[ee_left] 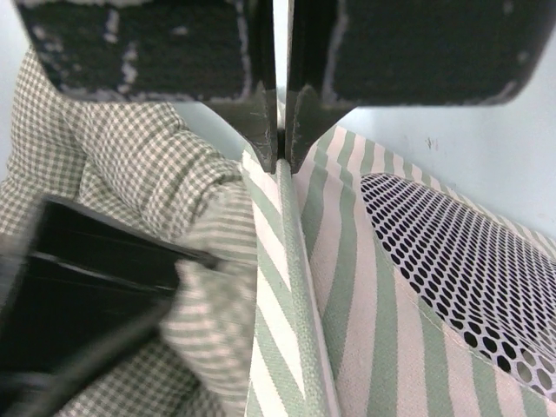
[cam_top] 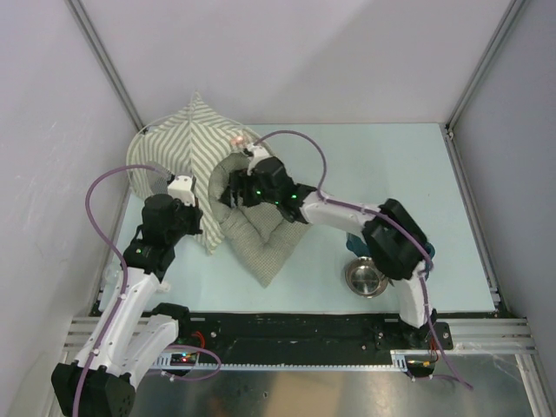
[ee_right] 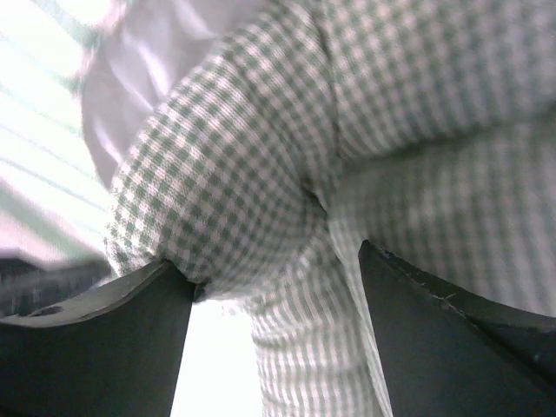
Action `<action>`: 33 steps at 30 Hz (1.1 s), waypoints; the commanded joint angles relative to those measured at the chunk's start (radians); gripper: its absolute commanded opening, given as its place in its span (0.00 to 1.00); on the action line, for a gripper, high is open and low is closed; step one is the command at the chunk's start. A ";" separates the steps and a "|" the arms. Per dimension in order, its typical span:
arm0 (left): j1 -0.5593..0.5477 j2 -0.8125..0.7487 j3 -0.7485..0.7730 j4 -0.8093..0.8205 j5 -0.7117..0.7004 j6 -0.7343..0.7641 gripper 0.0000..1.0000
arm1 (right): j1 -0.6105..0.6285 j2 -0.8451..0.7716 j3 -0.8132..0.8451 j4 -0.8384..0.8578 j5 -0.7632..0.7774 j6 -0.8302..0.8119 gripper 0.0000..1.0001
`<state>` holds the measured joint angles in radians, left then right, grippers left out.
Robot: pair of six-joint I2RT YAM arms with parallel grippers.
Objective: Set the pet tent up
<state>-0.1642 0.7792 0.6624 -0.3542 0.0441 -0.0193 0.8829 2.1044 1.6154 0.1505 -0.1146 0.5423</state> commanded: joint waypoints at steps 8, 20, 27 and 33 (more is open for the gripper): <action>-0.001 0.020 0.047 0.021 -0.030 -0.013 0.00 | 0.133 -0.368 -0.425 -0.115 0.084 -0.514 0.99; -0.003 0.014 0.040 0.022 -0.017 -0.013 0.00 | 0.205 -0.249 -0.381 0.011 0.317 -0.457 1.00; -0.002 0.003 0.037 0.022 -0.004 -0.008 0.00 | 0.186 -0.125 -0.235 0.106 0.530 -0.528 0.99; -0.001 0.001 0.036 0.019 0.019 0.004 0.00 | 0.130 -0.081 -0.100 0.133 0.583 -0.592 1.00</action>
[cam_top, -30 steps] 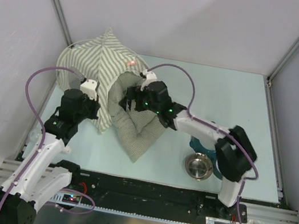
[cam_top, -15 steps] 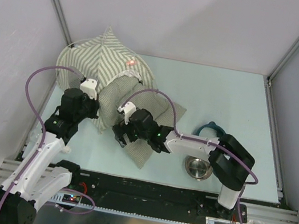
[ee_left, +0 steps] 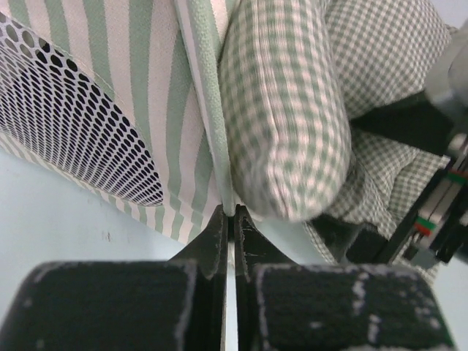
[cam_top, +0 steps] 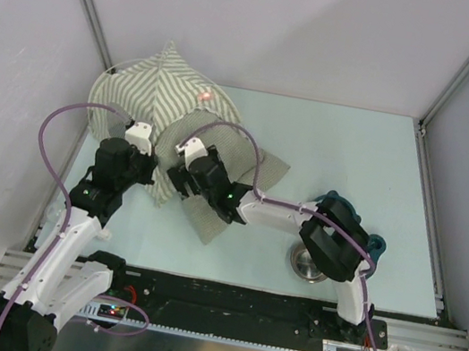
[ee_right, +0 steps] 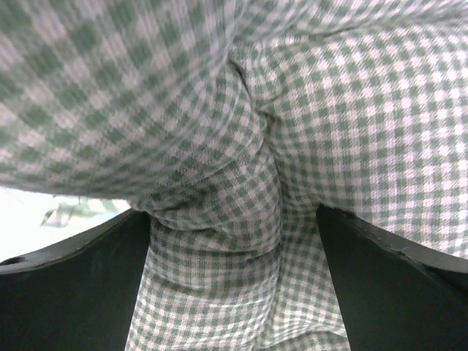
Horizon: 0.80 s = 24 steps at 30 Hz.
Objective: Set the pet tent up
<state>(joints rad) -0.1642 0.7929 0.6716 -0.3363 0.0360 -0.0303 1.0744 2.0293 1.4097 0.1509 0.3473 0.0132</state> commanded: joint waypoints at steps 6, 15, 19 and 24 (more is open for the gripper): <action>-0.002 -0.017 0.026 0.003 0.033 0.018 0.00 | -0.163 -0.052 0.138 0.073 -0.112 0.038 0.45; -0.002 -0.008 0.029 0.003 0.060 0.020 0.00 | -0.181 0.120 0.370 -0.213 -0.360 0.179 0.08; -0.002 0.002 0.036 0.003 0.065 0.019 0.00 | -0.136 0.193 0.465 -0.322 -0.457 0.158 0.24; -0.001 0.017 0.045 0.005 0.062 0.010 0.00 | -0.130 0.242 0.513 -0.419 -0.516 0.171 0.53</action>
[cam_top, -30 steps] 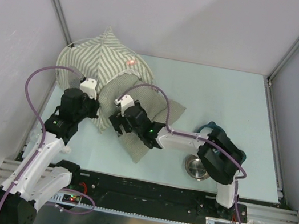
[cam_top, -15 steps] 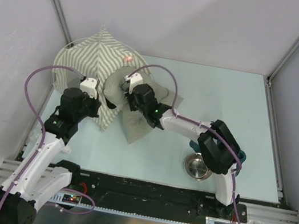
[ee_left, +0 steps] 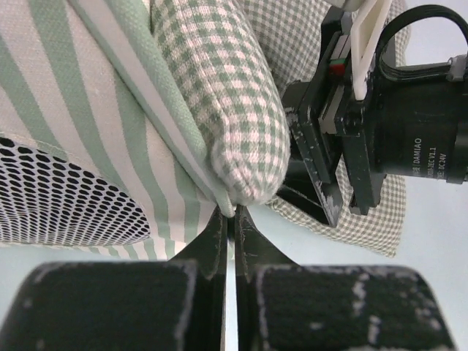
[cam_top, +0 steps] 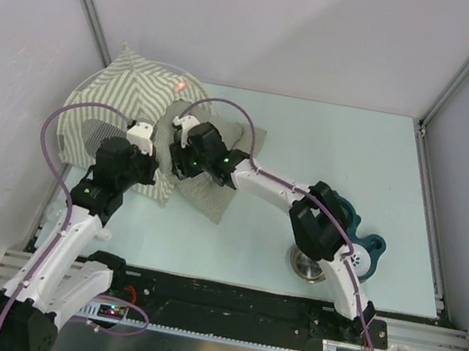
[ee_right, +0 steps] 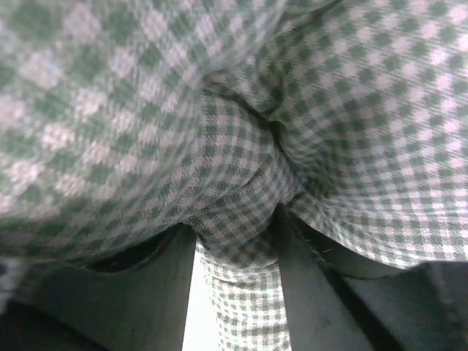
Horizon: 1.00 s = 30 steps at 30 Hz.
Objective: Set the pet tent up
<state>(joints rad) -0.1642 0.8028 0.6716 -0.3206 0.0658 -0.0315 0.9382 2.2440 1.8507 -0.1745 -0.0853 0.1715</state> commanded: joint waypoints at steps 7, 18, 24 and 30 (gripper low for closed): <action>-0.002 -0.003 0.035 -0.013 -0.027 -0.002 0.00 | -0.064 -0.169 -0.076 0.004 -0.103 0.095 0.78; -0.002 0.007 0.040 -0.012 -0.019 0.010 0.00 | -0.113 -0.402 -0.248 0.165 -0.315 0.083 0.89; -0.002 -0.004 0.043 -0.011 -0.020 -0.002 0.00 | -0.048 -0.270 -0.126 0.244 -0.298 0.049 0.87; -0.001 -0.009 0.044 -0.011 -0.021 -0.017 0.00 | -0.048 -0.100 0.007 0.224 -0.276 0.101 0.64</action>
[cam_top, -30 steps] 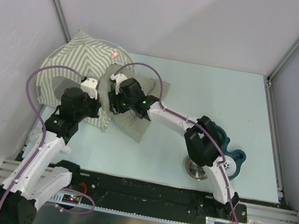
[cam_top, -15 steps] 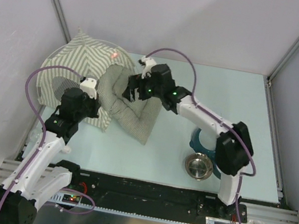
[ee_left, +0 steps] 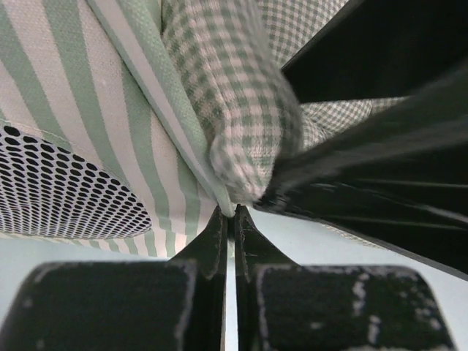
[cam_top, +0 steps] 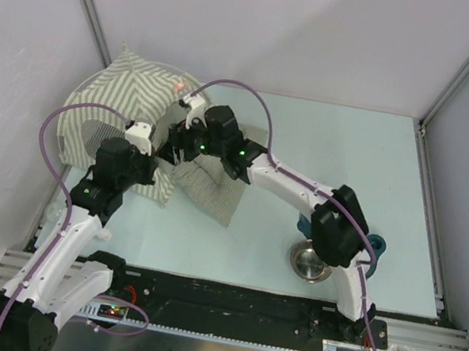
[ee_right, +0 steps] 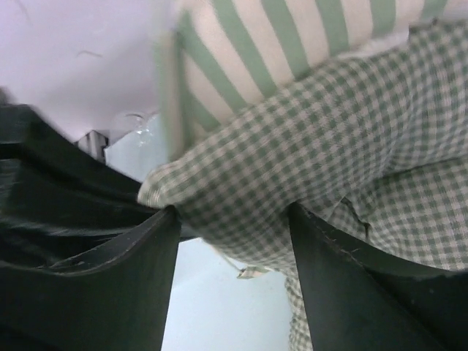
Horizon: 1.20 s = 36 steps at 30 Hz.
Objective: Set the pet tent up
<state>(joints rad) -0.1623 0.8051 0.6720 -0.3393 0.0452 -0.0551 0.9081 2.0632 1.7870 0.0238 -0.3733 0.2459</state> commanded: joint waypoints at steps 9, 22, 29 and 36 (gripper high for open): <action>0.000 -0.015 0.034 0.020 0.014 -0.002 0.00 | -0.066 0.215 0.155 -0.011 0.065 0.150 0.02; -0.001 -0.004 0.025 0.038 0.091 0.001 0.00 | -0.048 0.435 0.411 -0.074 0.020 0.425 0.44; 0.000 0.005 0.028 0.041 0.061 -0.014 0.00 | -0.120 0.077 -0.027 0.140 0.080 0.463 0.77; 0.001 0.023 0.028 0.045 0.044 -0.018 0.00 | -0.165 -0.172 -0.247 0.072 0.265 0.357 0.86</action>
<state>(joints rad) -0.1570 0.8188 0.6716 -0.3225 0.0853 -0.0799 0.7647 2.0361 1.6035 0.0982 -0.2680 0.6807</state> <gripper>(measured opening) 0.016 0.835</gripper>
